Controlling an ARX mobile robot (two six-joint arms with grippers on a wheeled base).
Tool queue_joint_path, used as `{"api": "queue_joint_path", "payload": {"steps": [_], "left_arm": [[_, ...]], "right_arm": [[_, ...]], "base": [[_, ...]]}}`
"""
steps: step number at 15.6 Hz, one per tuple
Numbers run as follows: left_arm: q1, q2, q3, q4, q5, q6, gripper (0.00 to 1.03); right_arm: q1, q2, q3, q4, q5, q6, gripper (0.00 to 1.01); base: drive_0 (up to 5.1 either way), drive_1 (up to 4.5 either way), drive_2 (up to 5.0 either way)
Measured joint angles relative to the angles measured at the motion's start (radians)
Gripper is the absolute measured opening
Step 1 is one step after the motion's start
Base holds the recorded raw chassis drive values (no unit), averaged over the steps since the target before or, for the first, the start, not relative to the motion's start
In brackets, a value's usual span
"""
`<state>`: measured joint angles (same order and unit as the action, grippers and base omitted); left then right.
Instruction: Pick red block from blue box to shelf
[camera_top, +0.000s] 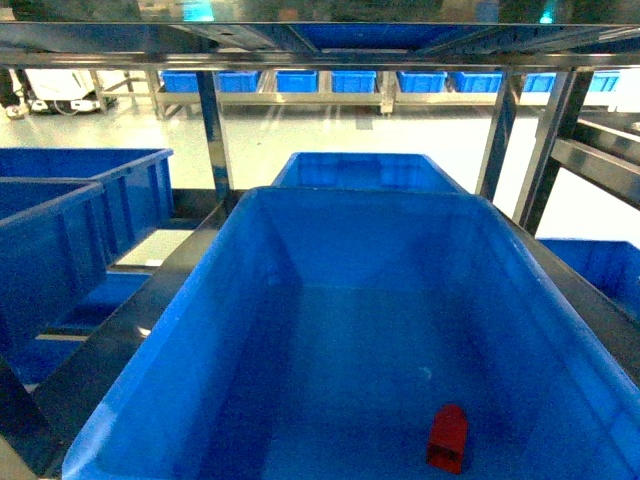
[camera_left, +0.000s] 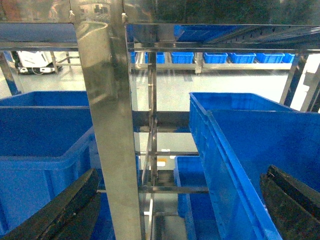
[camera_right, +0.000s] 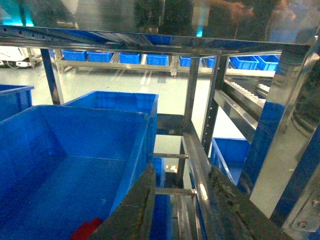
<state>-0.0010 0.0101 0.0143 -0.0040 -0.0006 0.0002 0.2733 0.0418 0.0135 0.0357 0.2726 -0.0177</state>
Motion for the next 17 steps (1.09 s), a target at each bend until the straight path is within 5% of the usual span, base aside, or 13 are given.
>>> {"api": "queue_joint_path", "payload": {"steps": [3,4,5,6,17], "left_arm": [[0.000,0.000,0.000,0.000,0.000,0.000,0.98],[0.000,0.000,0.000,0.000,0.000,0.000,0.98],[0.000,0.000,0.000,0.001,0.000,0.000,0.98],[0.000,0.000,0.000,0.000,0.000,0.000,0.98],[0.000,0.000,0.000,0.000,0.000,0.000,0.98]], "right_arm": [[-0.104,-0.024,0.000,-0.023,-0.097,0.000,0.01],[-0.150,-0.032,0.000,-0.036,-0.165,0.003,0.02],[-0.255,-0.037,0.000,-0.039,-0.248,0.003,0.02],[-0.285,-0.037,0.001,-0.040,-0.253,0.003,0.02],[-0.274,-0.037,0.001,-0.040,-0.271,0.003,0.02]], "base": [[0.0,0.00,0.0],[0.0,0.00,0.0],[0.0,0.00,0.0],[0.0,0.00,0.0],[0.0,0.00,0.0]]}}
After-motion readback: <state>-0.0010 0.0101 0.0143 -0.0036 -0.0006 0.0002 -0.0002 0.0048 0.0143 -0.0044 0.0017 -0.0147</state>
